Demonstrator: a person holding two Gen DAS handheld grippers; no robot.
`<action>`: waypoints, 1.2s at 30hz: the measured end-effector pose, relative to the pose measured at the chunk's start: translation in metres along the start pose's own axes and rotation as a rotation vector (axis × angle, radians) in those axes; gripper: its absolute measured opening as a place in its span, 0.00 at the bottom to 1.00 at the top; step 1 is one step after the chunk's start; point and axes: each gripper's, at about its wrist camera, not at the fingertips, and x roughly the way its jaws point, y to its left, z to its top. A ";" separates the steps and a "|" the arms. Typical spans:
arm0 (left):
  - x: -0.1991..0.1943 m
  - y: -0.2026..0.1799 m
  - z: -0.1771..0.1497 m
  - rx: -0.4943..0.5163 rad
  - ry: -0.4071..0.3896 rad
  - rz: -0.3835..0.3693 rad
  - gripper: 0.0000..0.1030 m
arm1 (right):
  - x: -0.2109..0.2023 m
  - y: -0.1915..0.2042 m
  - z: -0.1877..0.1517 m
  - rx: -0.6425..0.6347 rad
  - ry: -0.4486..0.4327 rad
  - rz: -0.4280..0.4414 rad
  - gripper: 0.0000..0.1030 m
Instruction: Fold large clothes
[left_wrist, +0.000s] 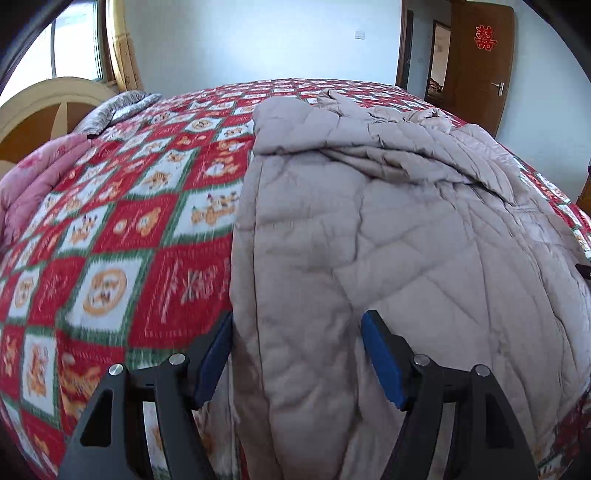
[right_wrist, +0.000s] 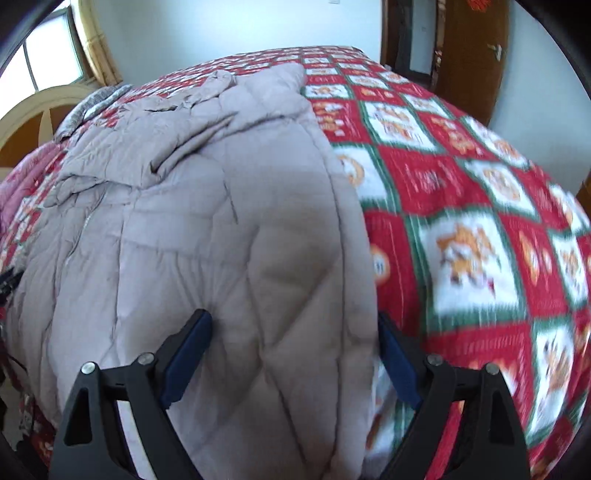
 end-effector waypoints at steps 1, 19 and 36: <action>-0.003 0.000 -0.007 -0.011 0.004 -0.010 0.69 | -0.002 -0.004 -0.006 0.025 0.002 0.008 0.87; -0.055 -0.008 -0.053 0.006 -0.104 -0.213 0.11 | -0.033 0.006 -0.065 0.032 -0.038 0.220 0.20; -0.186 0.017 0.004 -0.042 -0.387 -0.459 0.08 | -0.153 -0.007 -0.052 0.106 -0.324 0.434 0.15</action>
